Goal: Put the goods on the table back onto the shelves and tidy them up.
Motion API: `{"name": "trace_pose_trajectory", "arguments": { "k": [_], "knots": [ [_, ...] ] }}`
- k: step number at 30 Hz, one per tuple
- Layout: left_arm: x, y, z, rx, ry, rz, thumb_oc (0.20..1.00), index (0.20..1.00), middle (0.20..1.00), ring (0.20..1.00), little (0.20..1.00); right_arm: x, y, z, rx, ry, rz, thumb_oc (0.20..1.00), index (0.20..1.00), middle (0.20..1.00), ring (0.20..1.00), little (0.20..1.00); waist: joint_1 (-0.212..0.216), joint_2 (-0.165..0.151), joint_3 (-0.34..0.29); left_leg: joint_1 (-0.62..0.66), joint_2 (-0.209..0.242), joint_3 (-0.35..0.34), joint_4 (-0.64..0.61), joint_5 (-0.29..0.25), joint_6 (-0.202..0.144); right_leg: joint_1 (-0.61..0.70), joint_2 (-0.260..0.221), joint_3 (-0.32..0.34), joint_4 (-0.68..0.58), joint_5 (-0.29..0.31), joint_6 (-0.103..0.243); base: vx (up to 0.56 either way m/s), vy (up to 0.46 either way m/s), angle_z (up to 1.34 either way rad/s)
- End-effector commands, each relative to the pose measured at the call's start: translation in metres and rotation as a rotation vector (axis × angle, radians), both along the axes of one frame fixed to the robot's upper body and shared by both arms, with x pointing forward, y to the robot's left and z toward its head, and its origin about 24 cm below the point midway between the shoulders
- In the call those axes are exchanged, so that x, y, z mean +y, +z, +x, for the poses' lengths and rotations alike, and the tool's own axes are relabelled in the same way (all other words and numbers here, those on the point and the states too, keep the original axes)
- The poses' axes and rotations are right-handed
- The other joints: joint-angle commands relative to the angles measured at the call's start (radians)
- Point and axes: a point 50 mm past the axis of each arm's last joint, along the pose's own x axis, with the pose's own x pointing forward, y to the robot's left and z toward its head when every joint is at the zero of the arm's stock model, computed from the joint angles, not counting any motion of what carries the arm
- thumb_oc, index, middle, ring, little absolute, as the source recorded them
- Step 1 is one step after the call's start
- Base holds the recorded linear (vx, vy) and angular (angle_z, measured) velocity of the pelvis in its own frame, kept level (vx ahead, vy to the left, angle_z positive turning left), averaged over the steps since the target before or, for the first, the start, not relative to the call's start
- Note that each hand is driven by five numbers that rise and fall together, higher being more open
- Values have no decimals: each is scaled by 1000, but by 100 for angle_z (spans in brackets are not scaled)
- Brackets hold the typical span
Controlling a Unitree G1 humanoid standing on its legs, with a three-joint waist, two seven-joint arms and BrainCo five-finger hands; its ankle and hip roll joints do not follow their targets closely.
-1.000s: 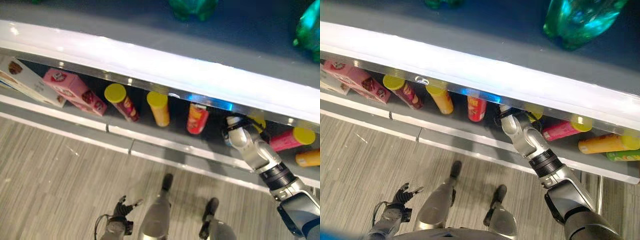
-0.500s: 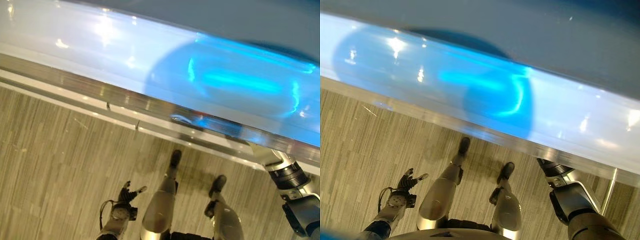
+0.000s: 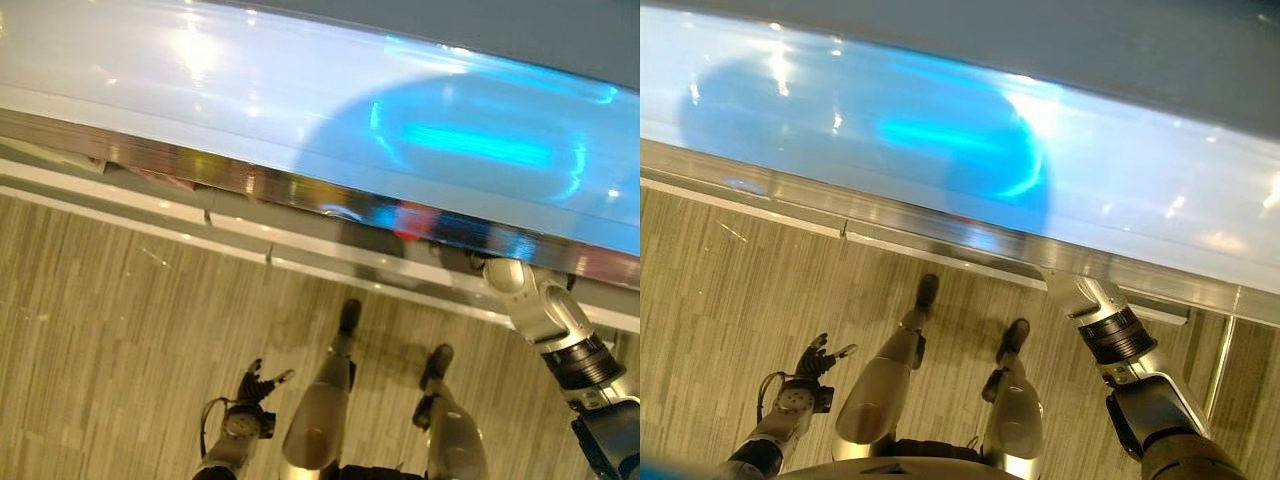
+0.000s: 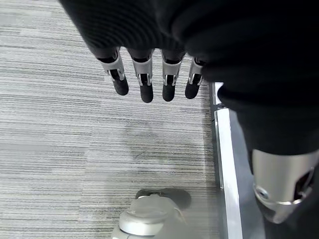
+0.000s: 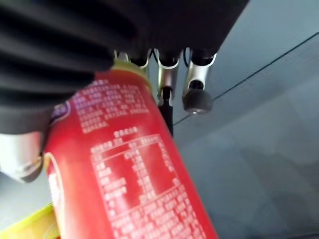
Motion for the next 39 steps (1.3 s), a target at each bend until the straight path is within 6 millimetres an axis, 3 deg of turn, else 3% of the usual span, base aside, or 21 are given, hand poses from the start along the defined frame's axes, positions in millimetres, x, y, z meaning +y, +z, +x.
{"name": "trace_pose_trajectory", "arguments": {
  "k": [1, 14, 26, 39],
  "knots": [
    [9, -5, -13, 19, 51, 13, 1000, 1000, 1000, 1000, 1000, 11, 15, -9, -106, 61, -84, 200, 200, 200, 200, 200, -13, -4, -59, 48, 81, 27, 88, -172, -28, -49, -87, 59, 132, -58, 36, 0, 0, 0],
    [8, -6, -14, 29, 33, 16, 1000, 1000, 1000, 1000, 1000, 5, 17, 5, -130, -29, -170, 200, 200, 200, 200, 200, 0, 12, -52, 36, 75, 24, 78, -163, -31, -57, -92, 47, 125, -50, 41, 0, 0, 0],
    [4, -4, -8, 15, 19, 16, 1000, 1000, 1000, 1000, 1000, -4, 33, 4, -218, -85, -108, 200, 200, 200, 200, 200, 0, 13, -59, 28, 70, 21, 73, -163, -27, -62, -90, 46, 114, -45, 44, 2, 1, 0],
    [2, -5, -7, 15, 30, 5, 1000, 1000, 1000, 1000, 1000, -2, 28, 6, -195, -81, -94, 200, 200, 200, 200, 200, -1, 20, -56, 20, 65, 16, 66, -157, -27, -66, -93, 35, 112, -41, 46, 0, 0, 0]
  ]
}}
